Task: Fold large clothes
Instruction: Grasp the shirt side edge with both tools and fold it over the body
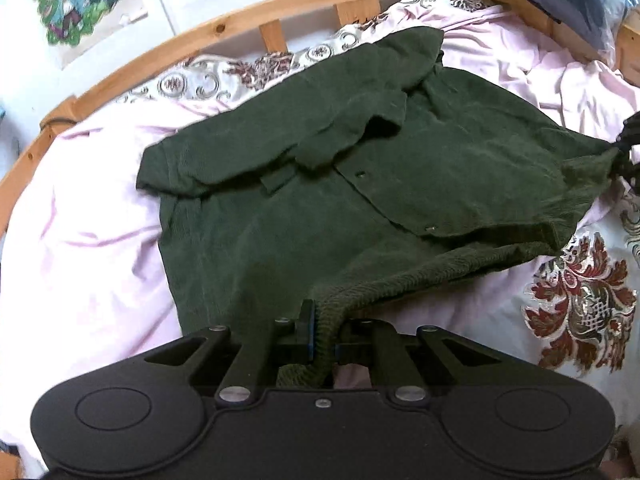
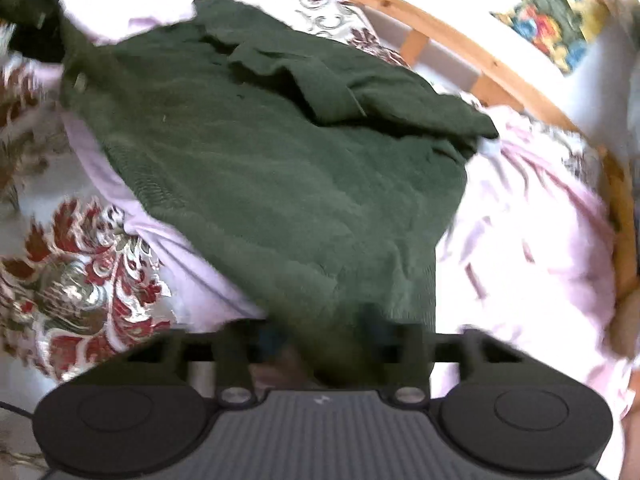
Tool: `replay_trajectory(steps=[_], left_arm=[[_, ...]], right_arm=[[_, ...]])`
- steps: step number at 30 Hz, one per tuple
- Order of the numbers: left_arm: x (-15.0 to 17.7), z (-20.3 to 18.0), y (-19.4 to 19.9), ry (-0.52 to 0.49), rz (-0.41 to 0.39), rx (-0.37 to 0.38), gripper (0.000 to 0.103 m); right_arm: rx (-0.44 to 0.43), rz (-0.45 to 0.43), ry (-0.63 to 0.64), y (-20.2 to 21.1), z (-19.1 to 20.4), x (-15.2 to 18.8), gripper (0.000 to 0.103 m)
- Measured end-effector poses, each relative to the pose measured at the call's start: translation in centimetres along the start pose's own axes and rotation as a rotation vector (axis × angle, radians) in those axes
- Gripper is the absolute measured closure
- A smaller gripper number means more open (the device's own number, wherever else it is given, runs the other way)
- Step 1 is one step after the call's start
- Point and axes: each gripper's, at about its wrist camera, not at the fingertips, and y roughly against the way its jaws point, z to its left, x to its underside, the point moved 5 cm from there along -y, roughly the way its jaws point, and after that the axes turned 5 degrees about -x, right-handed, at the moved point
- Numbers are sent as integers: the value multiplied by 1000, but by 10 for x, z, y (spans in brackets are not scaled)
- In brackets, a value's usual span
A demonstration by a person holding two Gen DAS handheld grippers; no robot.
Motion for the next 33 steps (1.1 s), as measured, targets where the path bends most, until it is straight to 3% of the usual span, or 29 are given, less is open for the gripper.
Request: replay_trajectory(steps=[5, 10, 14, 18, 21, 26, 31, 33], left_arm=[[-27, 11, 3, 10, -10, -10, 96], [-84, 36, -13, 31, -17, -40, 96], [-133, 76, -54, 98, -9, -45, 96], [-169, 106, -105, 37, -22, -68, 96], [-184, 121, -150, -7, 9, -66, 96], [-190, 141, -209, 96, 83, 25, 95], [-175, 147, -216, 97, 45, 72, 80], [-172, 155, -206, 110, 11, 91, 60]], right_arm=[[-36, -91, -95, 11, -27, -32, 95], [-42, -176, -132, 3, -74, -98, 96], [-20, -177, -122, -28, -109, -153, 97], [9, -159, -116, -80, -134, -203, 97], [29, -123, -82, -121, -146, -225, 97], [41, -84, -83, -170, -157, -241, 97], [58, -93, -71, -180, -160, -236, 92], [59, -120, -78, -178, -160, -232, 88]])
